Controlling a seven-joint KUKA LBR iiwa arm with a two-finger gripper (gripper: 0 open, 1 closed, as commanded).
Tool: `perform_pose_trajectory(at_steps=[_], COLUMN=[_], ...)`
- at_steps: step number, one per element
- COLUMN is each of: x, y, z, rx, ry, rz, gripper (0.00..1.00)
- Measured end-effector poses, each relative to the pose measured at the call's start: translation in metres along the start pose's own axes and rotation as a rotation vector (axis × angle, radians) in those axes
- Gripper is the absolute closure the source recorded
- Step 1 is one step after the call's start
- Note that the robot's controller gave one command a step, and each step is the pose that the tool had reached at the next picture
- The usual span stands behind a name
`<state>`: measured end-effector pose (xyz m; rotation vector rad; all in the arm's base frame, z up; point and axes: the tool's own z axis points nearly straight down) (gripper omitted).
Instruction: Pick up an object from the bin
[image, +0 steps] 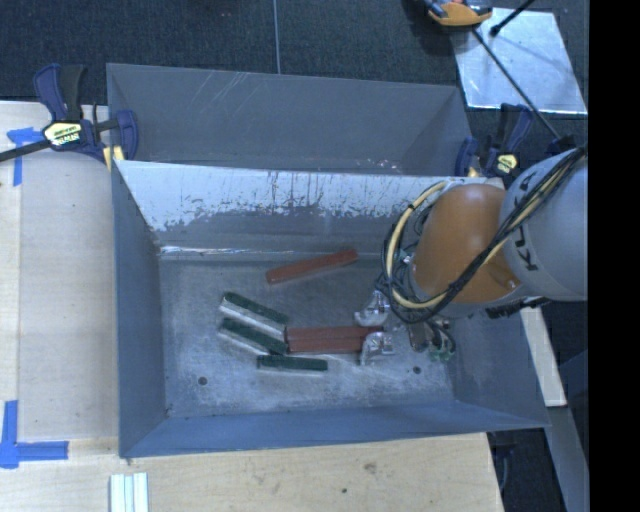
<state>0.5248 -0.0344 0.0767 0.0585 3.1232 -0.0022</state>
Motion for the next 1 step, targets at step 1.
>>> perform_pose_trajectory(at_steps=[1], x=[-0.0257], y=[0.0252], z=[-0.1575], rx=[-0.001], ry=[0.011], rz=[0.093], gripper=[1.0])
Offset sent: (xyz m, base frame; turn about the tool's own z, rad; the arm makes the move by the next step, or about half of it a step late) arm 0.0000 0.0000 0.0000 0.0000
